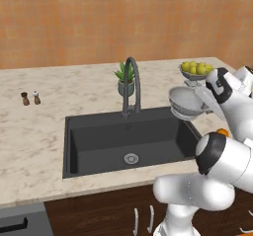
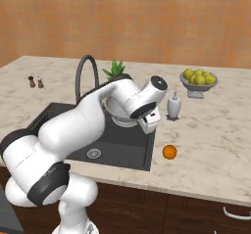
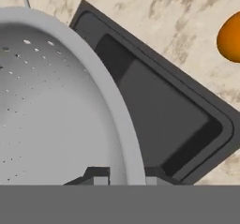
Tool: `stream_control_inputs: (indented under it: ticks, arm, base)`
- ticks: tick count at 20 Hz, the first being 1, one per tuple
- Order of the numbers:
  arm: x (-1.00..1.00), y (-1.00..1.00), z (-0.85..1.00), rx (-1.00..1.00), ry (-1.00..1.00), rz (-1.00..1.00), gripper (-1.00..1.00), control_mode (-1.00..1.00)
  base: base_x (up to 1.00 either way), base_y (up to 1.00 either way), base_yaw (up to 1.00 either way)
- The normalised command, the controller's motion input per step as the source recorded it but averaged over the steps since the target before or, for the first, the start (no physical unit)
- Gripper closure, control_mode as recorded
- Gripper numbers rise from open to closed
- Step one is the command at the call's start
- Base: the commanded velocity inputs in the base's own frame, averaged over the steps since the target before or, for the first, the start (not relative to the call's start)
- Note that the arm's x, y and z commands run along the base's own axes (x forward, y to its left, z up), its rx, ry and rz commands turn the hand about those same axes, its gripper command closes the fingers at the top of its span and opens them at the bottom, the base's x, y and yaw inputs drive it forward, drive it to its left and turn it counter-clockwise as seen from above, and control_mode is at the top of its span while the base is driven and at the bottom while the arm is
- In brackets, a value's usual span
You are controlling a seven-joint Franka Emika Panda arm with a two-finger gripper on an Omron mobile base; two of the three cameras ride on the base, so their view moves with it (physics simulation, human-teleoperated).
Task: Put the colander in the sink, put the orange in the colander, and turn on the sink faucet and pour water over the colander.
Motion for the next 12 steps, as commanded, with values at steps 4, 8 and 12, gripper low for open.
stream_control_inputs:
  ticks: [4, 8, 12]
  arm:
    - [0.00, 0.34, -0.17, -0.02, 0.07, 0.32, 1.00, -1.00]
    - [0.09, 0.37, -0.29, -0.03, 0.13, 0.28, 1.00, -1.00]
    - [0.09, 0.40, -0.39, -0.05, 0.16, 0.25, 1.00, -1.00]
  base:
    - [0.00, 0.00, 0.00]
    - [0.00, 0.00, 0.00]
    - [0.00, 0.00, 0.00]
